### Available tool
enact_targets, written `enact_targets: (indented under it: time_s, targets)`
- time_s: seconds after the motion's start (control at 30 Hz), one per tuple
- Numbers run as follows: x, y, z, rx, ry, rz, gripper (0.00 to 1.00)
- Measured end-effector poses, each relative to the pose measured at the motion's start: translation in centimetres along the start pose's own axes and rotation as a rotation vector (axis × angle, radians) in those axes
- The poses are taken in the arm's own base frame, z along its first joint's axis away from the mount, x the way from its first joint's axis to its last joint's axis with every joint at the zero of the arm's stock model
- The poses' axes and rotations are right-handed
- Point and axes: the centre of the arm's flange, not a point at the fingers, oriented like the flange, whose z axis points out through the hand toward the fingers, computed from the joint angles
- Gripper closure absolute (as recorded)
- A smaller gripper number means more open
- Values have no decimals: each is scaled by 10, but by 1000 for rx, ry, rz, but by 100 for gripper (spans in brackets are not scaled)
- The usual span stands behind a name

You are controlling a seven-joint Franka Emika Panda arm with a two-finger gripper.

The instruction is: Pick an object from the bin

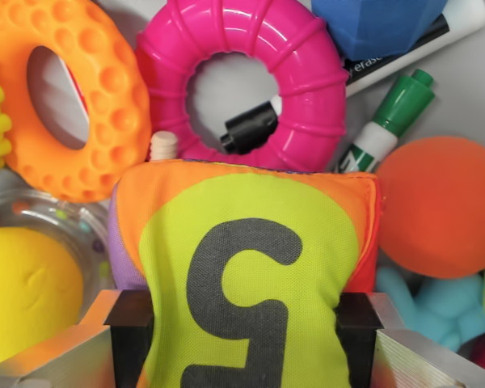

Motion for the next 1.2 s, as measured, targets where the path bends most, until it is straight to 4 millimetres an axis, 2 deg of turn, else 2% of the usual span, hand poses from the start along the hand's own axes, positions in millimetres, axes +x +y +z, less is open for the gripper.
enact_targets:
  time_s: [0.63,1.2]
  targets:
    - [-1,0,-57,-2,2,1,100]
    - [-1,0,-127,-3,5,1,100]
